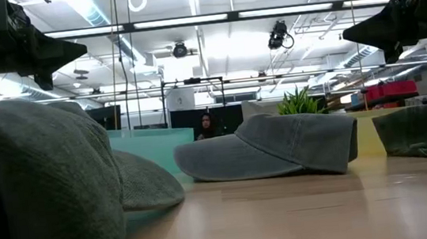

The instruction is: Pick & Place hat

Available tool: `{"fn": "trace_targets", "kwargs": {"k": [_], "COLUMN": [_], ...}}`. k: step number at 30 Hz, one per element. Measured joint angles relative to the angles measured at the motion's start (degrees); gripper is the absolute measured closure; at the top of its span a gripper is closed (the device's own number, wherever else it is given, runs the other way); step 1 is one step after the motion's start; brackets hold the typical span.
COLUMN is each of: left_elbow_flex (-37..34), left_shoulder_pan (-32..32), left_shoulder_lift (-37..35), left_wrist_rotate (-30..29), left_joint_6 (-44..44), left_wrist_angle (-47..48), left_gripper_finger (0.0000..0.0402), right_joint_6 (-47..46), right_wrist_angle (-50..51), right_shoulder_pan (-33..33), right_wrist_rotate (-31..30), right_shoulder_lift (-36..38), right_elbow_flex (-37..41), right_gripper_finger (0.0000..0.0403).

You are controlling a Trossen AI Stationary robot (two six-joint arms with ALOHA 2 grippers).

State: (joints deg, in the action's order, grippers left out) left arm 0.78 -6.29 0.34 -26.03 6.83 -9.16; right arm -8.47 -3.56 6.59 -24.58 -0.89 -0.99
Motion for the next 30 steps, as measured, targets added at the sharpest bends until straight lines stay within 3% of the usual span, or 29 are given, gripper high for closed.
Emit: {"fn": "trace_targets", "kwargs": {"k": [30], "left_elbow_flex": [0.0], "left_shoulder_pan": [0.0], "left_shoulder_lift": [0.0], "left_wrist_rotate": [0.0], "left_joint_6": [0.0], "left_wrist_angle": [-4.6], "left_gripper_finger": [0.0394], "right_joint_6": [0.0], "right_wrist_angle": [0.0], "right_shoulder_pan": [0.0], "right_wrist_rotate": [0.0], "right_shoulder_lift": [0.0], "right_elbow_flex": [0.0], "right_gripper_finger": [0.0378]}}
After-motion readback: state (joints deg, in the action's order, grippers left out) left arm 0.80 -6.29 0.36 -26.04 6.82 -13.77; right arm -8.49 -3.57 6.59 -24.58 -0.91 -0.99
